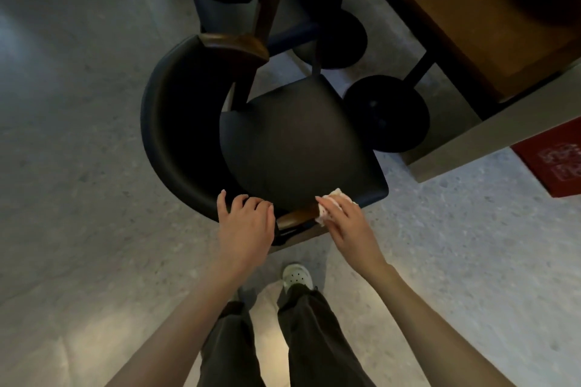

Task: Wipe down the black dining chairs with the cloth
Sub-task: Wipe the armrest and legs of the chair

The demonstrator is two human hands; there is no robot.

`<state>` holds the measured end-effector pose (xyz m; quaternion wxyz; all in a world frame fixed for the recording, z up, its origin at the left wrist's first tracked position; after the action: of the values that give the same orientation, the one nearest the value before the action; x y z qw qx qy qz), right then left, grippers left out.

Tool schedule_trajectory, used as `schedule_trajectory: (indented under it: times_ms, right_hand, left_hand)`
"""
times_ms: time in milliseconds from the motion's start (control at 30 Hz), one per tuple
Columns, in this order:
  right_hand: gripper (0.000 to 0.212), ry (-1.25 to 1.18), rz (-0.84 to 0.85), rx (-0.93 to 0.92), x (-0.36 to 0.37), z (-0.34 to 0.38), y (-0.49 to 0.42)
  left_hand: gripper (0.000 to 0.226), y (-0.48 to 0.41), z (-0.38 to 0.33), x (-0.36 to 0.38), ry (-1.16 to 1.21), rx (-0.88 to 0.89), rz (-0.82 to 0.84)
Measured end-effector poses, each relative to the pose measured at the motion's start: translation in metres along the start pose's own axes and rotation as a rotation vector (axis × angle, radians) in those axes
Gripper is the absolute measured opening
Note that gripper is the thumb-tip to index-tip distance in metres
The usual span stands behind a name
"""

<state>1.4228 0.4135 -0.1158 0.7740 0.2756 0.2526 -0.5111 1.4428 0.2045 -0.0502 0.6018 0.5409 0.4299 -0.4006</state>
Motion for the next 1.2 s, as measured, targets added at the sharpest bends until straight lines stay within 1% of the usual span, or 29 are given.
schedule_trajectory:
  times_ms: [100, 133, 200, 267, 300, 367, 467, 533, 567, 633, 733, 833, 900, 1000, 1133, 1200]
  right_hand:
    - [0.051, 0.038, -0.033, 0.063, 0.01, 0.005, 0.002]
    - [0.052, 0.06, -0.007, 0.06, 0.007, 0.004, 0.0]
    - [0.051, 0.061, 0.098, 0.051, -0.006, -0.003, -0.008]
    - [0.049, -0.076, 0.171, 0.104, -0.017, -0.011, -0.013]
    - [0.047, -0.17, 0.144, 0.131, -0.018, -0.014, -0.012]
    - [0.045, -0.283, 0.011, 0.176, -0.008, -0.016, -0.002]
    - [0.049, -0.377, -0.21, 0.341, 0.031, -0.009, 0.021]
    - [0.056, -0.423, -0.293, 0.44, 0.048, 0.002, 0.028]
    - [0.058, -0.427, -0.307, 0.455, 0.049, 0.005, 0.026]
    - [0.058, -0.41, -0.268, 0.419, 0.044, 0.001, 0.018]
    - [0.058, -0.338, -0.087, 0.322, 0.024, -0.015, 0.011]
    - [0.055, -0.2, 0.076, 0.237, 0.006, -0.019, -0.001]
    - [0.055, -0.176, 0.121, 0.22, -0.001, -0.012, -0.012]
    - [0.054, -0.162, 0.141, 0.212, -0.005, -0.004, -0.021]
    - [0.052, -0.106, 0.221, 0.084, -0.005, 0.021, -0.019]
    - [0.048, -0.142, 0.254, 0.026, -0.005, 0.041, -0.019]
  left_hand:
    - [0.038, 0.001, -0.016, 0.003, 0.01, -0.006, 0.002]
    - [0.038, 0.0, -0.02, 0.005, 0.002, -0.005, -0.007]
    - [0.041, -0.001, -0.024, 0.008, -0.002, -0.011, -0.029]
    - [0.045, -0.001, -0.024, 0.01, 0.003, -0.022, -0.064]
    - [0.047, -0.001, -0.024, 0.011, 0.0, -0.022, -0.085]
    - [0.046, -0.001, -0.023, 0.014, -0.001, -0.019, -0.111]
    - [0.042, 0.001, -0.023, 0.016, 0.003, -0.008, -0.118]
    - [0.042, 0.002, -0.023, 0.017, -0.001, 0.001, -0.118]
    - [0.044, 0.002, -0.022, 0.017, 0.0, 0.004, -0.123]
    - [0.047, 0.002, -0.02, 0.017, 0.001, 0.012, -0.129]
    - [0.043, 0.002, -0.02, 0.019, 0.007, 0.016, -0.151]
    - [0.039, 0.002, -0.022, 0.019, 0.021, -0.004, -0.17]
    - [0.038, 0.003, -0.023, 0.018, 0.035, -0.015, -0.171]
    - [0.038, 0.002, -0.022, 0.018, 0.056, -0.004, -0.16]
    - [0.028, 0.001, -0.013, 0.017, 0.148, 0.02, -0.127]
    - [0.022, 0.002, -0.004, 0.015, 0.202, 0.024, -0.151]
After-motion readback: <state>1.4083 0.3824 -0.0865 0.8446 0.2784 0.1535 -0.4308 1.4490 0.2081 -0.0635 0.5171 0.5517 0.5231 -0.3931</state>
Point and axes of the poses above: each hand's wrist, its own y-axis away from the middle knuckle, its own x-axis out of the palm, z = x × y, the point moved 1 cm from there along -y, towards the middle knuckle, and after that the axes turned 10 degrees about -y, right-handed, at the moved point
